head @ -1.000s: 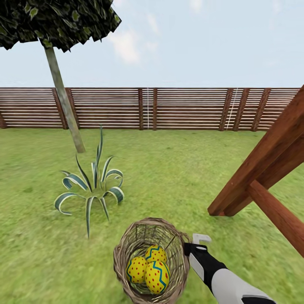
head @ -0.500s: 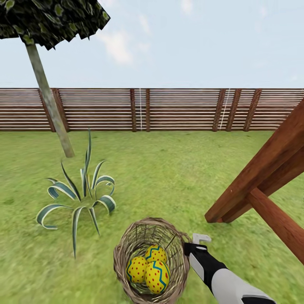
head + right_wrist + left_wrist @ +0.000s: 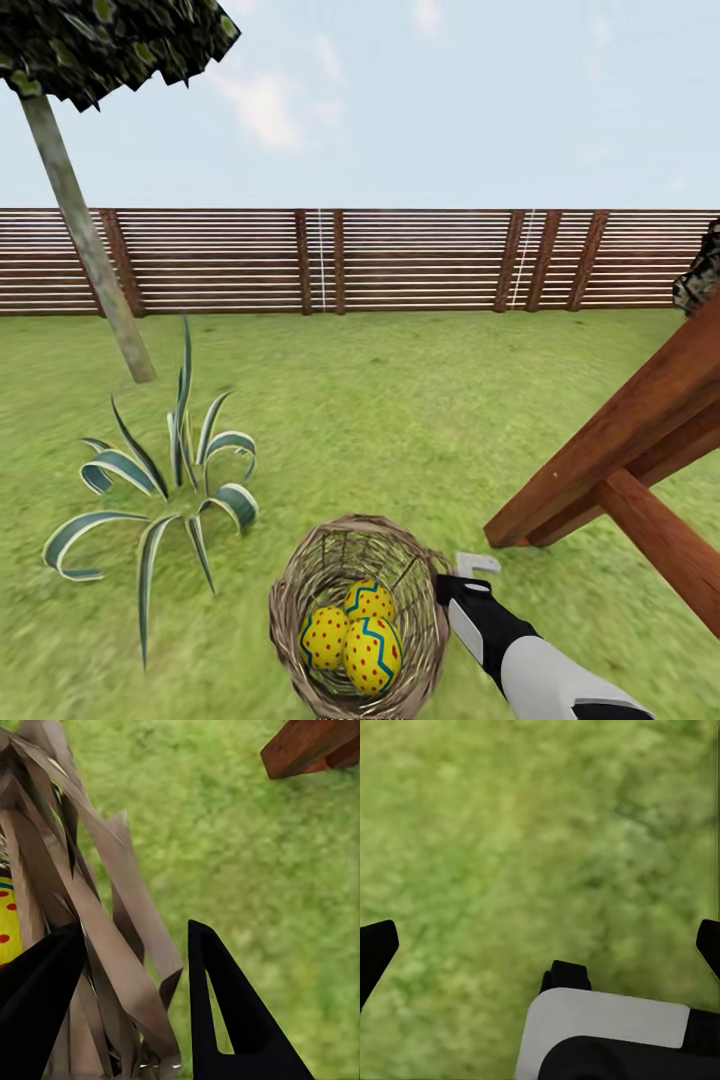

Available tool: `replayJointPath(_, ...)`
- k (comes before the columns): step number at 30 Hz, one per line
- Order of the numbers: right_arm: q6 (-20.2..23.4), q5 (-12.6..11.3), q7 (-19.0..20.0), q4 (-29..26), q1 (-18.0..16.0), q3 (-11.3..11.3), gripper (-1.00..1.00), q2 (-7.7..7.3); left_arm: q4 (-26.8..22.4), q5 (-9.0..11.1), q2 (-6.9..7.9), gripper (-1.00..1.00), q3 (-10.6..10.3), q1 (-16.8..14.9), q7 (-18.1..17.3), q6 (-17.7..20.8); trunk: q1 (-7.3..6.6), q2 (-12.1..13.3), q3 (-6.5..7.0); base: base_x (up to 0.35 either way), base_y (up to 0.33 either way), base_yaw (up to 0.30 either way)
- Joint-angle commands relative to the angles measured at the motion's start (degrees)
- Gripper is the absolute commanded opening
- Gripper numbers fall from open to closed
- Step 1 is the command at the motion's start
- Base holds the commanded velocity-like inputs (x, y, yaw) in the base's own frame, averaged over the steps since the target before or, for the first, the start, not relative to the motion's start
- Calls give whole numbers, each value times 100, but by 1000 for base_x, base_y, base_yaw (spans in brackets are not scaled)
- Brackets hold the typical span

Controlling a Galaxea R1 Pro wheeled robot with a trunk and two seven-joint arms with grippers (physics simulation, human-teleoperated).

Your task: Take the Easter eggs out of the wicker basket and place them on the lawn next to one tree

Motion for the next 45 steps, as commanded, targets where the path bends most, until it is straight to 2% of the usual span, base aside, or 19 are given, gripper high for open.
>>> replayJointPath(1,19,-27,6,-16,-2,-54,-100,4,-12,38,-2,100,15,1,-27,15,4,-3,-5,338,0,-2)
replayJointPath(5,19,-27,6,-18,-2,-60,-100,-5,-166,49,-2,100,14,1,-38,46,4,-3,-5,338,0,-1)
replayJointPath(8,19,-27,6,-22,-2,-61,-100,-11,-941,39,5,100,12,27,-51,290,4,-3,-5,338,0,0)
replayJointPath(9,15,-27,6,-24,-2,-64,-100,-14,-1397,48,7,100,12,46,-52,510,4,-3,-5,338,0,0)
replayJointPath(12,13,-27,6,-26,-2,-65,-100,-16,-2261,76,0,100,16,89,-54,946,4,-3,-5,338,0,0)
replayJointPath(17,11,-27,6,-27,-2,-69,-100,-21,-2871,80,-2,100,16,115,-54,1312,4,-3,-5,338,0,0)
replayJointPath(25,11,-27,6,-19,-2,-66,-100,-18,-2943,74,-2,100,20,111,-45,1317,4,-3,1,338,0,-90)
replayJointPath(32,11,-27,6,-18,-2,-64,-100,-16,-2583,78,6,100,45,95,-28,1241,4,-3,1,338,0,-10)
replayJointPath(45,11,-27,6,-17,-2,-61,-100,0,-2410,61,7,100,49,88,-27,1128,4,-3,1,338,0,0)
